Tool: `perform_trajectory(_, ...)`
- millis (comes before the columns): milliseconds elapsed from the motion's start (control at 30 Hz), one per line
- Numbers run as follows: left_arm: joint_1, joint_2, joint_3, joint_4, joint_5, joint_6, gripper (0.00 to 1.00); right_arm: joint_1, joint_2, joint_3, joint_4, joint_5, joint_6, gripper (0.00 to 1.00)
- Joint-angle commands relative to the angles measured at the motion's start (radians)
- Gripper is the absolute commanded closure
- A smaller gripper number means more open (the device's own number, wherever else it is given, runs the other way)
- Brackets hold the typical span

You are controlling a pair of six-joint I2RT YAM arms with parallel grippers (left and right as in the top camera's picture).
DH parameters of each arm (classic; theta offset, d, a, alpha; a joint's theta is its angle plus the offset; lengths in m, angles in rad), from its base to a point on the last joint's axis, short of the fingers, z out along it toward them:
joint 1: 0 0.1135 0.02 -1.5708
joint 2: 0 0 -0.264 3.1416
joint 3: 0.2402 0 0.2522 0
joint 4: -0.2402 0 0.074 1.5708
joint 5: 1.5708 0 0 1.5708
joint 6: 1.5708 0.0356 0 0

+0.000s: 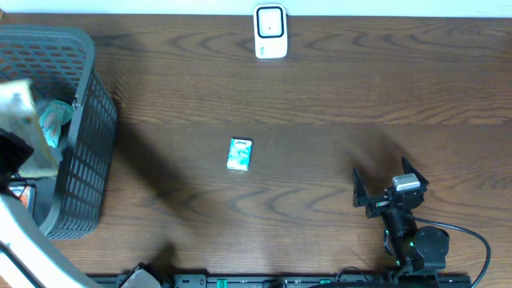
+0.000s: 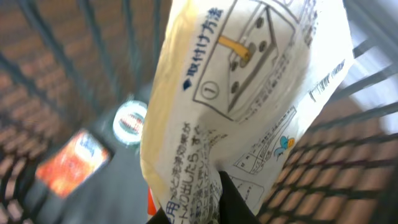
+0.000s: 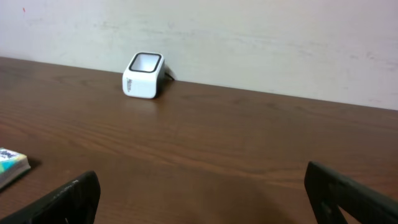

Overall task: Scan the item barcode
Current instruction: 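Carry the white bag to the table center and release it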

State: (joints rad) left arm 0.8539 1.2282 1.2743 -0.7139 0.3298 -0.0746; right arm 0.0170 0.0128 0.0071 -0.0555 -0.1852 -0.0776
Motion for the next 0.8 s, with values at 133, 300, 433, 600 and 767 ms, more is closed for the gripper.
perform_trajectory(133, -0.004, -0.221, 0.018, 0.241, 0.225, -0.195, 0.92, -0.01, -0.002, -0.002, -0.005, 0.0, 0.005, 0.01)
perform_trajectory(300, -0.072, -0.306, 0.018, 0.304, 0.24, -0.276, 0.93, -0.01, -0.002, -0.002, -0.005, 0.0, 0.005, 0.01)
perform_trajectory(433, -0.217, -0.312, 0.016, 0.268, 0.284, -0.304, 0.93, -0.01, -0.002, -0.002, -0.005, 0.0, 0.005, 0.01)
perform_trajectory(600, -0.461, -0.267, 0.005, 0.173, 0.224, -0.304, 0.93, -0.01, -0.002, -0.002, -0.005, 0.0, 0.005, 0.01)
perform_trajectory(767, -0.686, -0.163, 0.005, -0.033, 0.013, -0.304, 0.93, -0.01, -0.002, -0.002, -0.005, 0.0, 0.005, 0.01)
